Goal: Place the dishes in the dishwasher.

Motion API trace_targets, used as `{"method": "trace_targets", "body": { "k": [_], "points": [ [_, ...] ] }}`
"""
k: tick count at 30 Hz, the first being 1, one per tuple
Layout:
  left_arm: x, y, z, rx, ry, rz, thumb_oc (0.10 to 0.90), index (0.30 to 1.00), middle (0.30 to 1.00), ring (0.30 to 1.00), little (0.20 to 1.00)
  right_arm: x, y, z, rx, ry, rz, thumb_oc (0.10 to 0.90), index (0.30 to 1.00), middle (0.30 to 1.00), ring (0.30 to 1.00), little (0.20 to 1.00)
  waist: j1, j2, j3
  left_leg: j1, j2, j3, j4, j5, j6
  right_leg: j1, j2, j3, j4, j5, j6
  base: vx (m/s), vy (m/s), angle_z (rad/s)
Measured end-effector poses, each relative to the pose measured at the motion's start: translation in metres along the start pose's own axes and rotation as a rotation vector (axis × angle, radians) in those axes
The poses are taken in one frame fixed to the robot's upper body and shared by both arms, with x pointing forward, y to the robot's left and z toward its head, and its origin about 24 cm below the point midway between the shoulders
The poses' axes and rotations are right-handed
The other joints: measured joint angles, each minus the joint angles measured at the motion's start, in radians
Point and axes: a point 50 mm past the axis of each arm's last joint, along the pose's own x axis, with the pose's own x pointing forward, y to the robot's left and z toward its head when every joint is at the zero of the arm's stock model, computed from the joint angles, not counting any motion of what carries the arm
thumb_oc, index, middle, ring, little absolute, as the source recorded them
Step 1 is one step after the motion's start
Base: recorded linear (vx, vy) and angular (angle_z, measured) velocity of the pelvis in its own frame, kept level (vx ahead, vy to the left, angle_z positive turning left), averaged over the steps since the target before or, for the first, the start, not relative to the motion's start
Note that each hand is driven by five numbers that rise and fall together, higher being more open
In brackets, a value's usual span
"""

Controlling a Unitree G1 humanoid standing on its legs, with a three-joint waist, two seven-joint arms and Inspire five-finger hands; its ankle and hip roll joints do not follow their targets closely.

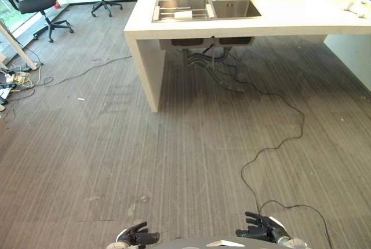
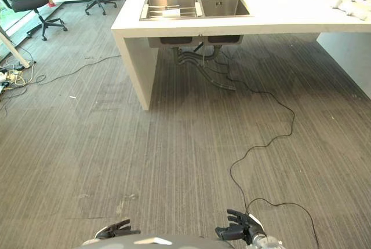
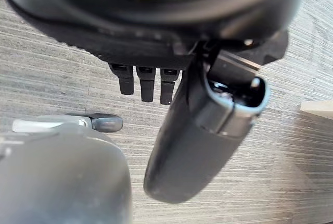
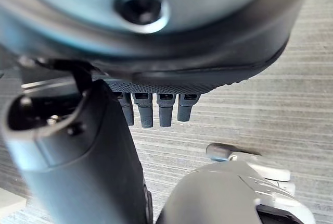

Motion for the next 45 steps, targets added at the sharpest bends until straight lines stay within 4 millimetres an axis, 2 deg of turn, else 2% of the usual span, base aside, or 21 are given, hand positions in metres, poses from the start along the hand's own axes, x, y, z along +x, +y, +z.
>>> {"method": "trace_targets", "body": {
  "k": [2,6,9,11,15,24,28,29,30,31,32,33,34,35,36,37,38,40,41,42,45],
  "points": [
    [-0.004,-0.001,-0.002,-0.020,-0.025,-0.006,0.800,0.900,0.900,0.900,0.900,-0.010,0.001,-0.001,0.042,-0.042,-0.002,0.800,0.900,0.900,0.900,0.900,-0.004,0.002,0.001,0.000,-0.001,0.000,-0.003,0.000,0.000,0.000,0.000,0.000,-0.002,0.000,0.000,0.00,0.000,0.00],
    [-0.006,-0.002,-0.009,-0.071,-0.019,0.004,0.800,0.900,0.900,0.900,0.900,-0.016,-0.002,0.001,0.027,-0.064,-0.006,0.800,0.900,0.900,0.900,0.900,-0.011,0.008,0.007,0.000,-0.001,0.000,-0.003,0.000,0.000,0.000,-0.001,-0.001,-0.001,0.000,0.000,0.00,0.000,0.00],
    [-0.008,-0.003,-0.017,-0.198,-0.006,0.033,0.800,0.900,0.900,0.900,0.900,-0.018,-0.004,0.001,0.042,-0.071,-0.010,0.800,0.900,0.900,0.900,0.900,-0.013,0.014,0.009,0.001,0.000,0.000,-0.003,0.000,0.000,-0.002,0.000,0.000,-0.001,-0.003,0.005,0.00,0.000,0.00],
    [-0.014,-0.004,-0.022,-0.275,-0.022,0.039,0.800,0.900,0.900,0.900,0.900,-0.028,-0.004,0.001,0.076,-0.108,-0.026,0.800,0.900,0.900,0.900,0.900,-0.012,0.023,0.013,0.001,0.000,0.000,-0.006,0.000,0.000,-0.003,0.000,0.000,-0.001,-0.003,0.005,0.00,0.000,0.00],
    [-0.018,-0.003,-0.032,-0.341,-0.005,0.060,0.800,0.900,0.900,0.900,0.900,-0.034,-0.007,-0.009,0.145,-0.102,-0.046,0.800,0.900,0.900,0.900,0.900,-0.015,0.035,0.016,0.001,0.000,0.001,-0.007,0.000,0.000,-0.006,0.000,0.001,0.002,-0.004,0.006,0.00,0.000,0.00],
    [-0.026,-0.011,-0.026,-0.422,-0.060,0.024,0.800,0.900,0.900,0.900,0.900,-0.046,-0.014,-0.017,0.309,-0.110,-0.024,0.800,0.900,0.900,0.900,0.900,-0.013,0.050,0.031,-0.005,0.002,-0.002,-0.011,0.001,-0.002,-0.024,0.001,-0.003,0.025,-0.015,0.002,0.01,-0.017,0.01],
    [-0.030,-0.017,-0.020,-0.411,-0.091,-0.015,0.800,0.900,0.900,0.900,0.900,-0.052,-0.017,-0.013,0.329,-0.138,-0.010,0.800,0.900,0.900,0.900,0.900,-0.016,0.066,0.052,-0.030,0.002,-0.009,-0.010,0.012,-0.008,-0.058,-0.001,-0.011,0.056,-0.027,0.000,-0.01,-0.056,0.04],
    [-0.031,-0.020,-0.031,-0.434,-0.089,-0.012,0.800,0.900,0.900,0.900,0.900,-0.047,-0.013,-0.016,0.339,-0.133,-0.002,0.800,0.900,0.900,0.900,0.900,-0.007,0.069,0.062,-0.038,0.002,-0.009,-0.010,0.017,-0.011,-0.061,-0.003,-0.013,0.068,-0.033,0.004,-0.01,-0.075,-0.07],
    [-0.028,-0.017,-0.032,-0.485,-0.104,0.029,0.800,0.900,0.900,0.900,0.900,-0.042,-0.014,-0.018,0.356,-0.133,-0.019,0.800,0.900,0.900,0.900,0.900,-0.014,0.057,0.065,-0.039,0.002,-0.010,0.011,0.018,-0.019,-0.077,-0.005,-0.007,0.084,-0.043,0.011,-0.03,-0.083,0.06],
    [-0.025,-0.020,-0.034,-0.468,-0.051,0.067,0.800,0.900,0.900,0.900,0.900,-0.040,-0.010,-0.019,0.377,-0.128,-0.036,0.800,0.900,0.900,0.900,0.900,-0.014,0.046,0.073,-0.064,-0.007,-0.019,0.043,0.019,-0.020,-0.082,-0.014,-0.018,0.091,-0.053,-0.010,-0.02,-0.139,0.15],
    [-0.026,-0.024,-0.027,-0.481,-0.063,0.052,0.800,0.900,0.900,0.900,0.900,-0.041,-0.010,-0.010,0.363,-0.149,-0.022,0.800,0.900,0.900,0.900,0.900,-0.007,0.045,0.092,-0.092,-0.009,-0.028,0.082,0.017,-0.031,-0.104,-0.012,-0.023,0.120,-0.061,-0.017,0.00,-0.195,0.22],
    [-0.029,-0.024,-0.009,-0.445,-0.136,0.011,0.800,0.900,0.900,0.900,0.900,-0.044,-0.008,0.007,0.312,-0.207,0.005,0.800,0.900,0.900,0.900,0.900,-0.006,0.021,0.126,-0.151,-0.023,-0.030,0.172,0.014,-0.037,-0.143,-0.030,-0.020,0.170,-0.072,-0.033,0.09,-0.266,0.21],
    [-0.034,-0.019,0.019,-0.455,-0.264,-0.027,0.800,0.900,0.900,0.900,0.900,-0.049,-0.008,0.028,0.273,-0.320,0.024,0.800,0.900,0.900,0.900,0.900,0.000,-0.025,0.180,-0.283,-0.040,-0.023,0.394,0.040,-0.081,-0.144,-0.062,-0.031,0.166,-0.058,-0.078,0.17,-0.241,0.18],
    [-0.035,-0.019,0.028,-0.464,-0.309,-0.033,0.800,0.900,0.900,0.900,0.900,-0.049,-0.005,0.030,0.281,-0.347,0.022,0.800,0.900,0.900,0.900,0.900,0.019,-0.056,0.208,-0.364,-0.039,-0.014,0.547,0.058,-0.108,-0.129,-0.066,-0.029,0.153,-0.051,-0.089,0.28,-0.172,0.18],
    [-0.033,-0.019,0.035,-0.477,-0.331,-0.030,0.800,0.900,0.900,0.900,0.900,-0.048,-0.004,0.030,0.294,-0.357,0.010,0.800,0.900,0.900,0.900,0.900,0.034,-0.060,0.223,-0.421,-0.025,-0.009,0.653,0.058,-0.120,-0.109,-0.060,-0.031,0.138,-0.049,-0.099,0.35,-0.041,0.03],
    [-0.032,-0.020,0.037,-0.483,-0.334,-0.032,0.800,0.900,0.900,0.900,0.900,-0.047,-0.004,0.030,0.298,-0.357,0.004,0.800,0.900,0.900,0.900,0.900,0.038,-0.057,0.227,-0.435,-0.020,-0.004,0.669,0.057,-0.120,-0.103,-0.057,-0.032,0.133,-0.053,-0.103,0.47,0.026,0.15],
    [-0.028,-0.023,0.041,-0.489,-0.325,-0.031,0.800,0.900,0.900,0.900,0.900,-0.042,-0.009,0.027,0.300,-0.332,-0.045,0.800,0.900,0.900,0.900,0.900,0.046,-0.046,0.229,-0.455,0.039,0.138,0.465,0.046,-0.121,-0.074,-0.024,-0.037,0.069,-0.060,-0.104,0.55,0.057,0.10],
    [-0.026,-0.025,0.040,-0.484,-0.313,-0.033,0.800,0.900,0.900,0.900,0.900,-0.040,-0.013,0.023,0.274,-0.307,-0.066,0.800,0.900,0.900,0.900,0.900,0.058,-0.022,0.232,-0.458,0.046,0.166,0.311,0.062,-0.113,-0.061,-0.003,-0.038,0.060,-0.054,-0.101,0.45,0.041,-0.01],
    [-0.025,-0.025,0.033,-0.491,-0.290,-0.023,0.800,0.900,0.900,0.900,0.900,-0.039,-0.016,0.017,0.257,-0.277,-0.081,0.800,0.900,0.900,0.900,0.900,0.054,-0.001,0.223,-0.441,0.058,0.198,0.166,0.069,-0.123,-0.036,0.017,-0.033,0.027,-0.057,-0.094,0.48,0.012,-0.36],
    [-0.024,-0.027,0.025,-0.503,-0.260,-0.013,0.800,0.900,0.900,0.900,0.900,-0.036,-0.021,0.008,0.234,-0.227,-0.106,0.800,0.900,0.900,0.900,0.900,0.075,0.022,0.219,-0.439,0.067,0.188,-0.001,0.082,-0.118,-0.019,0.047,-0.005,0.004,-0.056,-0.096,0.54,0.044,-0.32],
    [-0.024,-0.027,0.022,-0.544,-0.260,-0.018,0.800,0.900,0.900,0.900,0.900,-0.032,-0.023,-0.013,0.203,-0.125,-0.120,0.800,0.900,0.900,0.900,0.900,0.097,0.012,0.215,-0.430,0.062,0.164,0.042,0.095,-0.095,0.039,0.055,0.052,-0.005,-0.079,-0.099,0.46,0.075,-0.46]
  ]
}}
